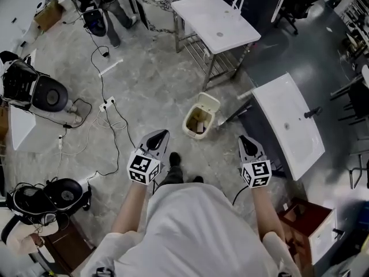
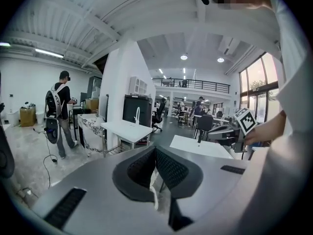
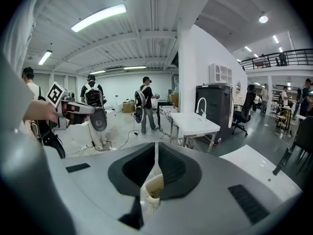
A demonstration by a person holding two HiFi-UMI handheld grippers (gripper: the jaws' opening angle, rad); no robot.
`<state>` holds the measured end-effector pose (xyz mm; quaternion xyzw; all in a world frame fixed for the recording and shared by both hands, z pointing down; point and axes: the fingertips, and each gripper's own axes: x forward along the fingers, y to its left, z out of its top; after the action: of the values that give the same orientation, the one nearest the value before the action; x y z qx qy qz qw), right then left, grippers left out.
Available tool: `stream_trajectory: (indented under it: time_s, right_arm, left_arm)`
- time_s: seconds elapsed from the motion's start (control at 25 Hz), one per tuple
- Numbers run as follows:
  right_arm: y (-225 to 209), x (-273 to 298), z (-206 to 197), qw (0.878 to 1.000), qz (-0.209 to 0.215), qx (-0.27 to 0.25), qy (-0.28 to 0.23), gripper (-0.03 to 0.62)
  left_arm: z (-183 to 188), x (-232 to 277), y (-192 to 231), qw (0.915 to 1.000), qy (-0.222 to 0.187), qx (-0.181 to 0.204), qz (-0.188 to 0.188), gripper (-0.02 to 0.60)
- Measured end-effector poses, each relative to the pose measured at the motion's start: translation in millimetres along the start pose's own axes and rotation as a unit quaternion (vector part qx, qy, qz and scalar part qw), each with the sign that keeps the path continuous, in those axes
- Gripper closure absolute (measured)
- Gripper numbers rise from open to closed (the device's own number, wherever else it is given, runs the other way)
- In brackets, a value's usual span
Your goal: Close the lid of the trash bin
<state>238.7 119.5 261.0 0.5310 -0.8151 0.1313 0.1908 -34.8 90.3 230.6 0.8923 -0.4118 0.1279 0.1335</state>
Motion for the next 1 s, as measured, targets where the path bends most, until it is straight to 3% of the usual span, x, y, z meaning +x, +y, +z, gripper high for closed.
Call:
stream_trajectory:
  time_s: [1.0]
  right_arm:
    - [8, 92, 10, 0.996, -0.057, 0.014, 0.06, 0.562]
  left_arm:
    - [-10, 69, 95, 0.9951, 0.043, -0.002, -0.089, 0.565]
